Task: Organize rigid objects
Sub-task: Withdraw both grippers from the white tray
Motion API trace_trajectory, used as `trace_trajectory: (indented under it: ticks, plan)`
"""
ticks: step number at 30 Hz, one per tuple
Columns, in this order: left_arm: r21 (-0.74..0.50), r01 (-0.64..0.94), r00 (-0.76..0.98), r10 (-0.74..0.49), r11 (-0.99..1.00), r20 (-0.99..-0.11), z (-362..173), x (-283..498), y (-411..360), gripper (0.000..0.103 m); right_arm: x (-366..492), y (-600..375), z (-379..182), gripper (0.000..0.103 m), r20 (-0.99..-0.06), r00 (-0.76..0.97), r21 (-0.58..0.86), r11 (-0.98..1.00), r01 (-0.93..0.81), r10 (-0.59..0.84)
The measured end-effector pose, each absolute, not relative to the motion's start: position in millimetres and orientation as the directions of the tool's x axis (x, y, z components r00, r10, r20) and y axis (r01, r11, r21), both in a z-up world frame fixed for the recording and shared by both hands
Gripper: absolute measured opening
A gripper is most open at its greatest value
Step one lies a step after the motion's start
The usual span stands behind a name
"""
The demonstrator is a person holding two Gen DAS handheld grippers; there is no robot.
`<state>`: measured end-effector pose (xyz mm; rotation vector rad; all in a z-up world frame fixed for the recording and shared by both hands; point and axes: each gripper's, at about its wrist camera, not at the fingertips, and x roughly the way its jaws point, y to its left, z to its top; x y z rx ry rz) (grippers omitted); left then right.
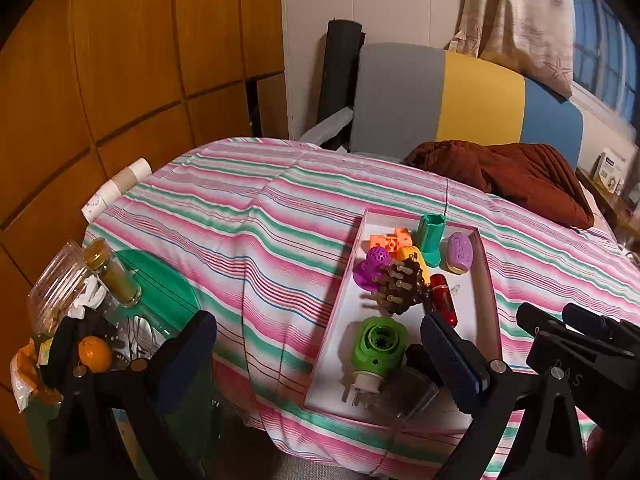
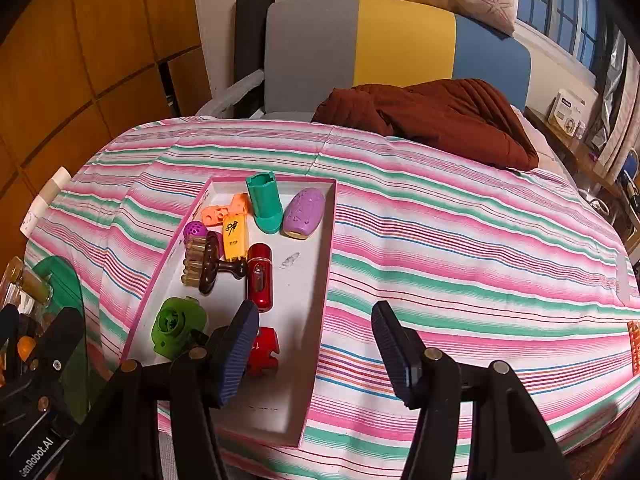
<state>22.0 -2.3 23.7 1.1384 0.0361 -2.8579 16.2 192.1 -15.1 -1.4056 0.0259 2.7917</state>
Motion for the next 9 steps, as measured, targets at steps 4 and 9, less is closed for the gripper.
trace_trajectory:
  ticks: [4, 9]
  plan:
    - [-0.021, 0.061, -0.71, -0.028, -0.998, -0.704, 22.1, 19.3, -3.8, 0.103, 15.6, 192.4, -16.5, 0.059, -0.806, -0.592, 0.011, -1.0, -0.023, 0.004]
    - [-0.047, 0.054, -0.693, -0.004, -0.997, -0.721, 18.0, 16.5, -3.3, 0.103, 15.2, 192.9, -18.0, 0.059, -0.808, -0.589, 0.018, -1.0, -0.022, -0.002]
